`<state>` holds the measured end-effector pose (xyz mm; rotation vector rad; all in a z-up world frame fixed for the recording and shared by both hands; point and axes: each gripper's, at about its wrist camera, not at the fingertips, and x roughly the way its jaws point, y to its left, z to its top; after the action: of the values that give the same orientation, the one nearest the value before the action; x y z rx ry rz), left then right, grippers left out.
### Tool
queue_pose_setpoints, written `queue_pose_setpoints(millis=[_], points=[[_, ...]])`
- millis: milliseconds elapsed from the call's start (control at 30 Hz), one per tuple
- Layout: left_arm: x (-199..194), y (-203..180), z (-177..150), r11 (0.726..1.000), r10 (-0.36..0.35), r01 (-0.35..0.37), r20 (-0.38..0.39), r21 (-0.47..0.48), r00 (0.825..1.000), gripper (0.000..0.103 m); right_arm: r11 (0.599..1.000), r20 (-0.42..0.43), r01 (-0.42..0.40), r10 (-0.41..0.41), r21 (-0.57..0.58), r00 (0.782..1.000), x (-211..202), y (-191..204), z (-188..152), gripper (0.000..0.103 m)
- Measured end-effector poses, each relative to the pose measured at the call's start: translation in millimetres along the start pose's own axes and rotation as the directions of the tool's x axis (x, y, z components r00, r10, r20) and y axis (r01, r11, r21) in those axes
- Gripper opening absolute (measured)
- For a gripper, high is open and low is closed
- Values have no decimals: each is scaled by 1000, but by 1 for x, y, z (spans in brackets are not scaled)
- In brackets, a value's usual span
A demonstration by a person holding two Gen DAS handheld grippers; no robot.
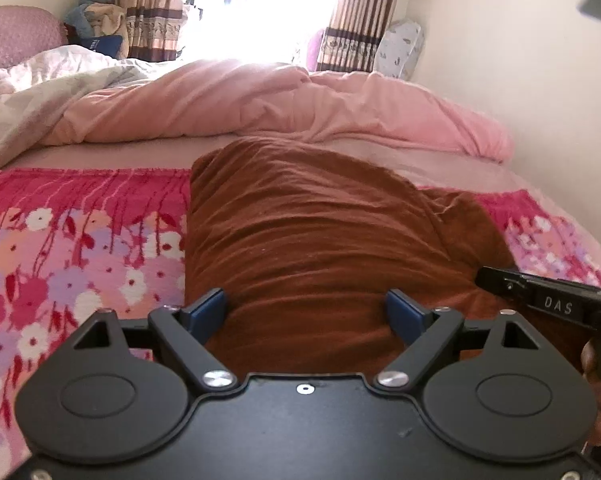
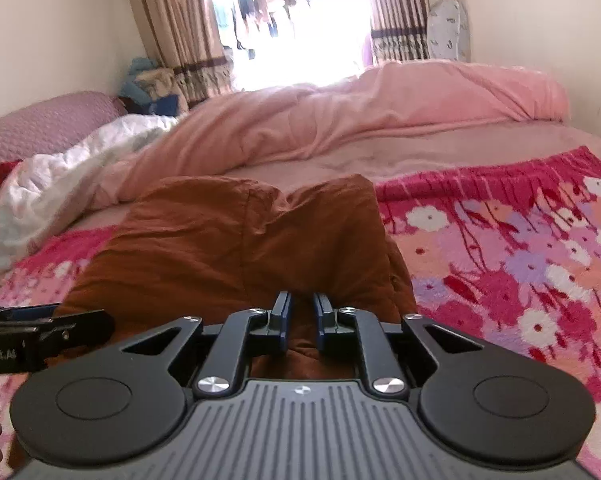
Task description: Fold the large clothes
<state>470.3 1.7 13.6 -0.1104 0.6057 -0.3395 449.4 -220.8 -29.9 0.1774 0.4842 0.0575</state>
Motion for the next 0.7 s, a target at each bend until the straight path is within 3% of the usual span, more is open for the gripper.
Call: queue_pose_setpoints(millis=[333,500,700], points=[[-71,-19,-46,999,38,-40,79,27,996,88,998,102,-13,19,-61,995,-79,9,-21,19],[-59,-11,-68,999,38,-38,0,-28,999,88,1000,81,15,-13,-15,997,-86,-5,-38,19],[-43,4,-87,992,-2,-3,-44,-123,999,91,1000,34,19,-20,21,999,-71,-20,-56,6]])
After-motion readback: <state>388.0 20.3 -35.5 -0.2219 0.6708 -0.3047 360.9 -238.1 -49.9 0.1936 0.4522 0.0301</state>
